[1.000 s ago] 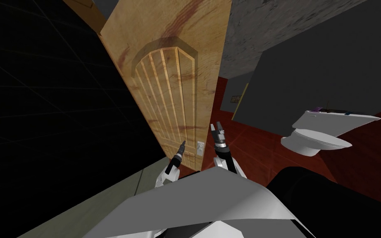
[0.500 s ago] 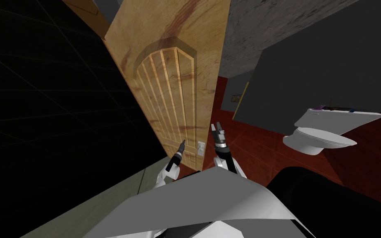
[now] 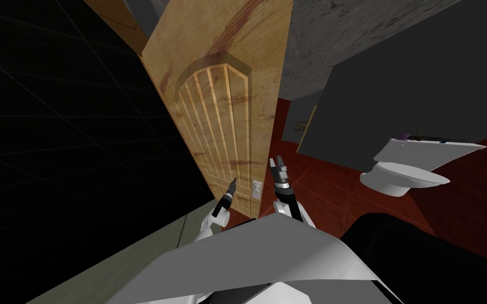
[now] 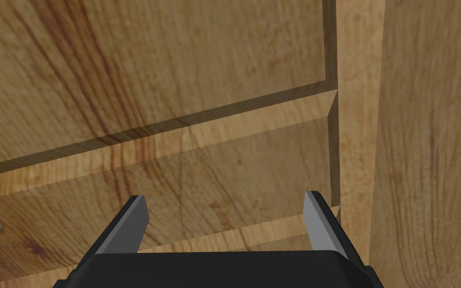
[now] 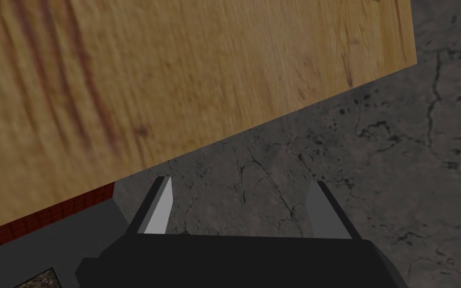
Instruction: Push the door open
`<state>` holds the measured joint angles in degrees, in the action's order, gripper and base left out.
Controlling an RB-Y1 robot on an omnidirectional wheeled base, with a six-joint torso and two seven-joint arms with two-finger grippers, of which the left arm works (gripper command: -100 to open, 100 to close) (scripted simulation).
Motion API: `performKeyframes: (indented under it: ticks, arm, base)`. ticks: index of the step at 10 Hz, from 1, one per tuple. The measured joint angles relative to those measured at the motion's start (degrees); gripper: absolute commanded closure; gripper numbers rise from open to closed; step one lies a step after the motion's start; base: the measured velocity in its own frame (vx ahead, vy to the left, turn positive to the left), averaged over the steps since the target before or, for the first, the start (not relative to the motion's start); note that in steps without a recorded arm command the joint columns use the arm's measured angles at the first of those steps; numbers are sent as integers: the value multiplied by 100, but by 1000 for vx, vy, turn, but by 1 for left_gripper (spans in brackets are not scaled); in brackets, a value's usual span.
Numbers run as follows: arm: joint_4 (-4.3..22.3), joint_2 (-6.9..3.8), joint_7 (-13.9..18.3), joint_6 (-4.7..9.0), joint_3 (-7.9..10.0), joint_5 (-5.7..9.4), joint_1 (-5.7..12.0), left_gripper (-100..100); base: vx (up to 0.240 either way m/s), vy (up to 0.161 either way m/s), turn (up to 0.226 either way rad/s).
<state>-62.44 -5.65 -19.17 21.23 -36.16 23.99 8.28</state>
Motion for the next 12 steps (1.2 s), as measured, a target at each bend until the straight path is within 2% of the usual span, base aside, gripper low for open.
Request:
performKeyframes:
  ticks: [5,7,8,9,11,12]
  arm:
    - [-1,1,-1,-1,0,0,0,-100]
    - [-129,-1,-62,-52,-155,40,-72,-100]
    - [-152,48,-114,-4,-292,44,-179,-100]
    - [-105,112,-144,19,-391,73,-145,-100]
    - [-255,157,-219,-83,-439,92,-210,-100]
    - [-394,210,-291,-131,-533,102,-320,-100]
  base:
    - [-20,-14,-6]
    - [-225,-36,83]
    - [-229,8,92]
    - [-143,39,63]
    - [-92,3,46]
    - [-186,-57,105]
